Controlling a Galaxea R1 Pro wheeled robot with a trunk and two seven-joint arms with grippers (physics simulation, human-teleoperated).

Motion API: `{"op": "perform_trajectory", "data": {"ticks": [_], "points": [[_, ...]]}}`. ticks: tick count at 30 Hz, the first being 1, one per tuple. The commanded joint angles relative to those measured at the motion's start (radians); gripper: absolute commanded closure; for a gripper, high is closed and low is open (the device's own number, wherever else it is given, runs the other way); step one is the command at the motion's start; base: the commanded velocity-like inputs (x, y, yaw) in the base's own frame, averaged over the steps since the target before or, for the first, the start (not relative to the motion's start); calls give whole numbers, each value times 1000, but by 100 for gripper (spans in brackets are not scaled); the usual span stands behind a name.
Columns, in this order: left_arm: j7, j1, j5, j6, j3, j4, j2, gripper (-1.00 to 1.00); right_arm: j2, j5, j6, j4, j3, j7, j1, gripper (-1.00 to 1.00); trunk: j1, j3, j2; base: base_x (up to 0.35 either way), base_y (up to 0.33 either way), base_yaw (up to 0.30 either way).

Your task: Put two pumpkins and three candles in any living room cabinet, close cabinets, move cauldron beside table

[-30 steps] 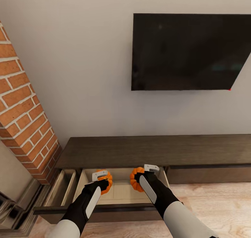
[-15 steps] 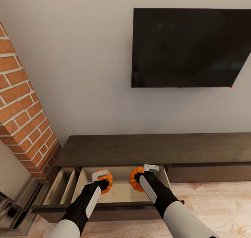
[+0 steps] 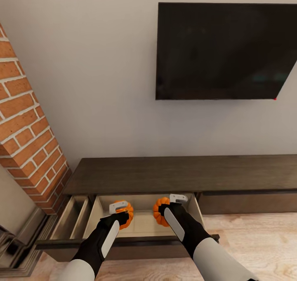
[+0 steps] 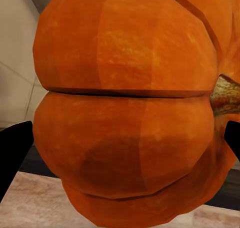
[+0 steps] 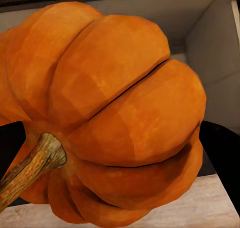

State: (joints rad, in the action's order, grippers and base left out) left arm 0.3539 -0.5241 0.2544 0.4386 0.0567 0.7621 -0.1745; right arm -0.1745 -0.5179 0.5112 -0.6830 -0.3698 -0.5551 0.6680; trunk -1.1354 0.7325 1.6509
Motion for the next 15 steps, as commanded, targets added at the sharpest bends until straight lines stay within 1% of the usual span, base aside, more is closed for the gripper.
{"op": "perform_trajectory", "data": {"ticks": [1,12,15], "points": [[11,0,8,3,3,2,0,100,0,-5,3,-1,-4,-8,1,100,-4,4,8,0,0,0],[11,0,8,1,3,2,0,100,0,-5,1,-1,-9,-8,1,100,-46,39,85,0,0,0],[11,0,8,-9,3,2,0,100,0,-5,1,-1,-9,-8,1,100,-46,39,85,0,0,0]]}}
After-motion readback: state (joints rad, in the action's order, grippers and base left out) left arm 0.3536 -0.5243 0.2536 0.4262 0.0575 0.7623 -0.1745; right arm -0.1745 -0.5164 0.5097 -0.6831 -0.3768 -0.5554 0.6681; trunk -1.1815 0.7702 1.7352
